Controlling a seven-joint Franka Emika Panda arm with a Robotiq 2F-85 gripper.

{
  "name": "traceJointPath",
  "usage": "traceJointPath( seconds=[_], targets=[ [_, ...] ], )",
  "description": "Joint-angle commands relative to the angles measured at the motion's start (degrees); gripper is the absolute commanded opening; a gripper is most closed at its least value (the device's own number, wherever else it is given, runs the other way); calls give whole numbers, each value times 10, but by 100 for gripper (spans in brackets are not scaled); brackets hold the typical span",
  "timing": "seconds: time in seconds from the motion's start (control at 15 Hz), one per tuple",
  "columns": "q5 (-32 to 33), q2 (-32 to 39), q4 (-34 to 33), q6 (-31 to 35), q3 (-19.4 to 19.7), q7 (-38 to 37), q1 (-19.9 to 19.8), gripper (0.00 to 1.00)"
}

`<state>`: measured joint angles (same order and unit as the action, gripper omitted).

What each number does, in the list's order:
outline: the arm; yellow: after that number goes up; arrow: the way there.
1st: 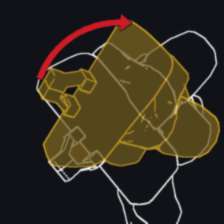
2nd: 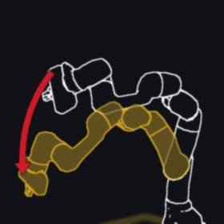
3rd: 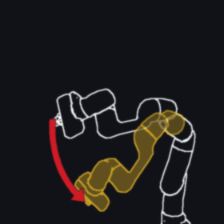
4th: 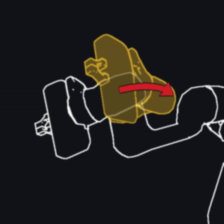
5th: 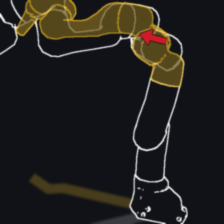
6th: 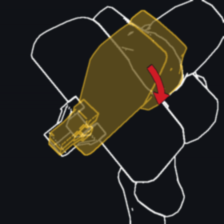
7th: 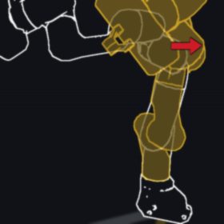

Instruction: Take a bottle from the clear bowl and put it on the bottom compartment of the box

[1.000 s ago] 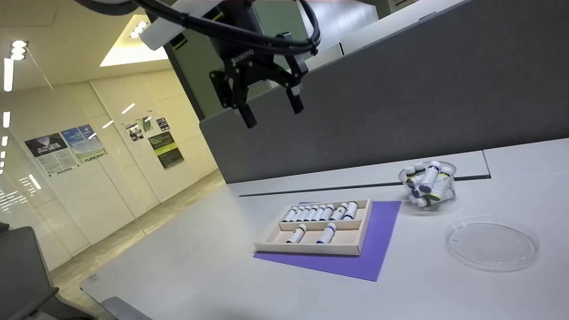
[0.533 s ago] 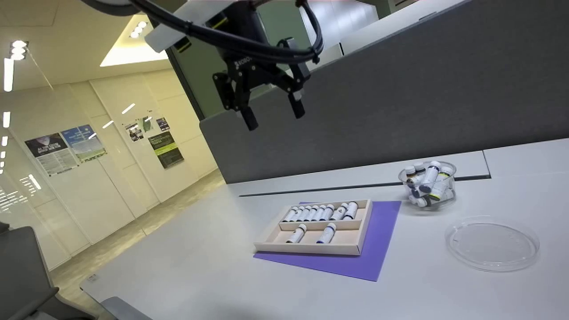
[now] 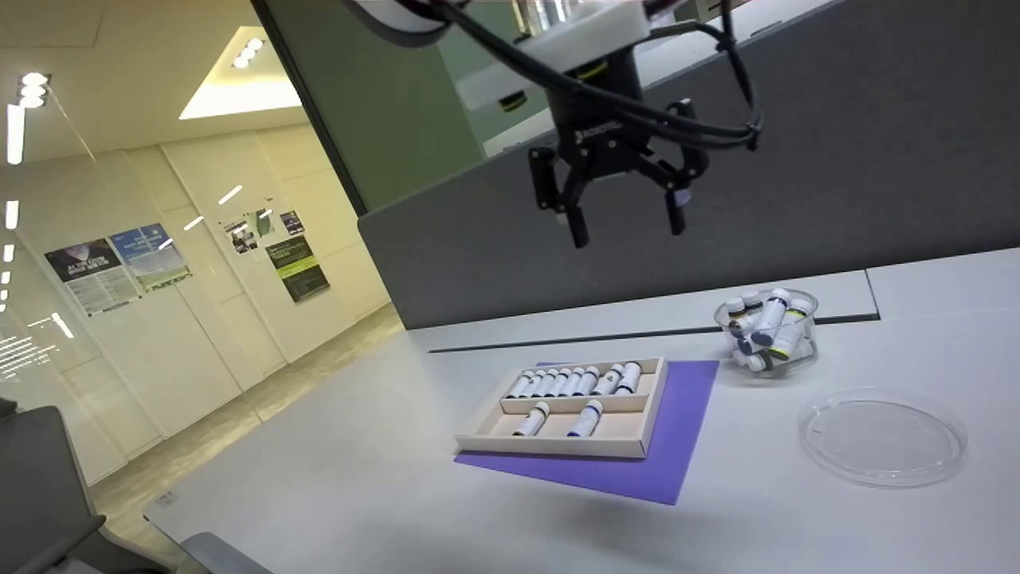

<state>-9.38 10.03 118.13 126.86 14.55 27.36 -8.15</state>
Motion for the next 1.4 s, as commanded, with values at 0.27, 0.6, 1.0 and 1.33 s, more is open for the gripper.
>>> traceJointPath(
  seconds=[0.27, 0.6, 1.0, 1.33],
  targets=[
    [51, 141, -163, 29, -33, -57, -62, 100],
    [54, 159, -177, 30, -44, -60, -71, 100],
    [41, 197, -247, -32, -51, -64, -86, 100],
    [44, 283, -402, -136, -59, -73, -112, 100]
  ],
)
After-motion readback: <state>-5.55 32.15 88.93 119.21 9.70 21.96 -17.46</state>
